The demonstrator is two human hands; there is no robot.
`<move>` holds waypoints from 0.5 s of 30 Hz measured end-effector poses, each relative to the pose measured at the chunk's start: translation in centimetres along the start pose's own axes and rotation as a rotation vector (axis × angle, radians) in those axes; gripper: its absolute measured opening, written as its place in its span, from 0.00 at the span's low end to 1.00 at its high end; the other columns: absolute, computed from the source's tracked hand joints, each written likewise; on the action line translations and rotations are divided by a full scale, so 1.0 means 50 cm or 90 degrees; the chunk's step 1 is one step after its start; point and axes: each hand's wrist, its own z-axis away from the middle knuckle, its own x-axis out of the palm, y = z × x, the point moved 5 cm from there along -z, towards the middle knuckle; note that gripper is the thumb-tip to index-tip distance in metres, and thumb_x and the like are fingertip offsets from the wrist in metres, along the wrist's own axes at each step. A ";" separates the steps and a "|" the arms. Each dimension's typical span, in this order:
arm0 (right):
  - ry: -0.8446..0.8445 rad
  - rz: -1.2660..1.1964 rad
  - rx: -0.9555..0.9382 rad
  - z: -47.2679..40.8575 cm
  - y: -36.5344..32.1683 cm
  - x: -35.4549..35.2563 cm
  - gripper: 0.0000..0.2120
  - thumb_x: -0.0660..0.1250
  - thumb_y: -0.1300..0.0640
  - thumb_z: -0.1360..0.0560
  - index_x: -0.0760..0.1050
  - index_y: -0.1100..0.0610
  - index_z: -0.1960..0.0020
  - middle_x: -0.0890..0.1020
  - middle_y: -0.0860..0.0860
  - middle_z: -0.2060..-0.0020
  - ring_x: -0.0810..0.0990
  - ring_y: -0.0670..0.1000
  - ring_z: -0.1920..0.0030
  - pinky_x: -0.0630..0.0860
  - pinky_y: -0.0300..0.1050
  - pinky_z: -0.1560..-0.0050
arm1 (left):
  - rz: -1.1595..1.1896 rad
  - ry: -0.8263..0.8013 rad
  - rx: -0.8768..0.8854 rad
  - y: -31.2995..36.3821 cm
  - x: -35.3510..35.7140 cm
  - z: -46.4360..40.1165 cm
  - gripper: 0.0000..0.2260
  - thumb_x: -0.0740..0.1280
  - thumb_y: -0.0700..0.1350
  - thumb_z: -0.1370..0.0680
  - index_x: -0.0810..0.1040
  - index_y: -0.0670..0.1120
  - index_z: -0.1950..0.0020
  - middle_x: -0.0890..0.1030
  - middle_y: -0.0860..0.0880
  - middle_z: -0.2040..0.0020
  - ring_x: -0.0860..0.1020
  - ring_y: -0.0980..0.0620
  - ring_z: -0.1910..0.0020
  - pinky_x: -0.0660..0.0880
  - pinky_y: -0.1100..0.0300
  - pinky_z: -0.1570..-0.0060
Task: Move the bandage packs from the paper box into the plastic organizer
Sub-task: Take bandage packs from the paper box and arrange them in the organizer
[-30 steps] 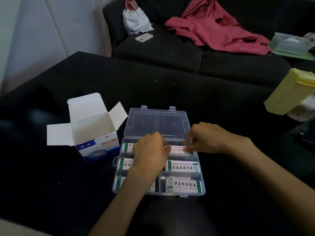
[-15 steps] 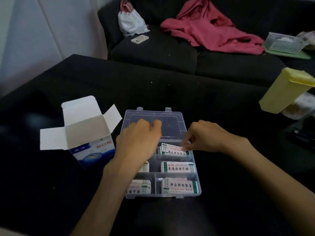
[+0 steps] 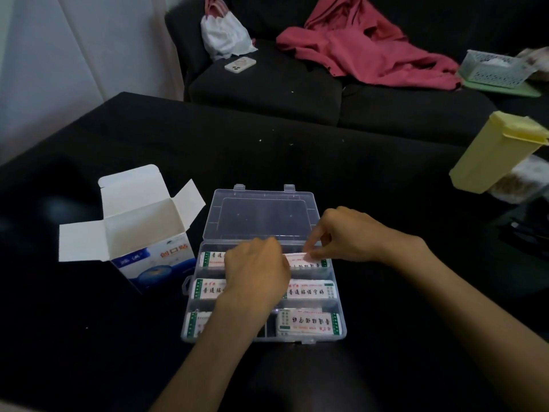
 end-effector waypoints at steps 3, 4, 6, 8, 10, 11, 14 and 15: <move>0.006 0.001 0.000 0.000 0.003 0.000 0.07 0.70 0.48 0.28 0.81 0.46 0.50 0.75 0.35 0.60 0.74 0.40 0.59 0.77 0.43 0.52 | 0.028 -0.004 -0.015 -0.004 0.003 -0.005 0.09 0.60 0.48 0.20 0.68 0.48 0.58 0.69 0.52 0.65 0.73 0.51 0.60 0.68 0.57 0.57; 0.002 -0.004 0.003 0.002 0.006 -0.001 0.08 0.71 0.48 0.28 0.82 0.47 0.50 0.76 0.36 0.59 0.74 0.40 0.59 0.78 0.43 0.52 | 0.034 -0.004 -0.018 -0.006 0.003 -0.006 0.09 0.61 0.48 0.20 0.68 0.48 0.59 0.69 0.52 0.66 0.73 0.51 0.60 0.69 0.57 0.57; -0.001 -0.023 0.006 0.004 0.014 -0.009 0.08 0.70 0.48 0.28 0.82 0.47 0.50 0.81 0.39 0.53 0.77 0.41 0.56 0.78 0.43 0.49 | 0.038 0.007 -0.020 -0.010 -0.001 -0.008 0.08 0.61 0.49 0.20 0.68 0.49 0.58 0.69 0.52 0.66 0.73 0.51 0.60 0.68 0.57 0.58; 0.003 -0.060 0.013 0.009 0.021 -0.025 0.07 0.70 0.50 0.27 0.82 0.47 0.50 0.83 0.41 0.50 0.79 0.40 0.53 0.78 0.44 0.46 | 0.038 0.024 -0.019 -0.013 -0.004 -0.008 0.08 0.61 0.49 0.20 0.69 0.49 0.57 0.68 0.52 0.67 0.72 0.51 0.61 0.67 0.57 0.59; -0.004 -0.095 0.027 0.018 0.028 -0.040 0.06 0.69 0.52 0.27 0.81 0.48 0.50 0.82 0.41 0.49 0.79 0.40 0.51 0.77 0.43 0.45 | 0.038 0.034 -0.016 -0.015 -0.004 -0.009 0.08 0.62 0.50 0.20 0.70 0.49 0.58 0.69 0.53 0.67 0.72 0.52 0.61 0.67 0.57 0.59; -0.015 -0.099 0.033 0.020 0.031 -0.043 0.06 0.69 0.53 0.27 0.81 0.47 0.50 0.82 0.41 0.49 0.79 0.40 0.51 0.77 0.42 0.45 | 0.039 0.036 -0.014 -0.015 -0.004 -0.010 0.08 0.62 0.50 0.21 0.70 0.49 0.58 0.69 0.53 0.67 0.73 0.52 0.61 0.67 0.57 0.59; -0.059 -0.056 0.051 0.022 0.033 -0.036 0.09 0.69 0.51 0.27 0.81 0.47 0.47 0.81 0.42 0.48 0.78 0.41 0.54 0.77 0.43 0.46 | 0.036 0.032 -0.011 -0.017 -0.002 -0.013 0.09 0.62 0.50 0.21 0.70 0.49 0.59 0.70 0.53 0.67 0.73 0.52 0.62 0.68 0.58 0.59; -0.055 -0.042 0.050 0.024 0.032 -0.035 0.09 0.69 0.50 0.27 0.80 0.47 0.47 0.81 0.41 0.49 0.77 0.40 0.55 0.77 0.42 0.47 | 0.036 0.025 -0.010 -0.017 -0.001 -0.013 0.10 0.63 0.50 0.21 0.70 0.49 0.60 0.71 0.52 0.67 0.74 0.52 0.62 0.69 0.57 0.59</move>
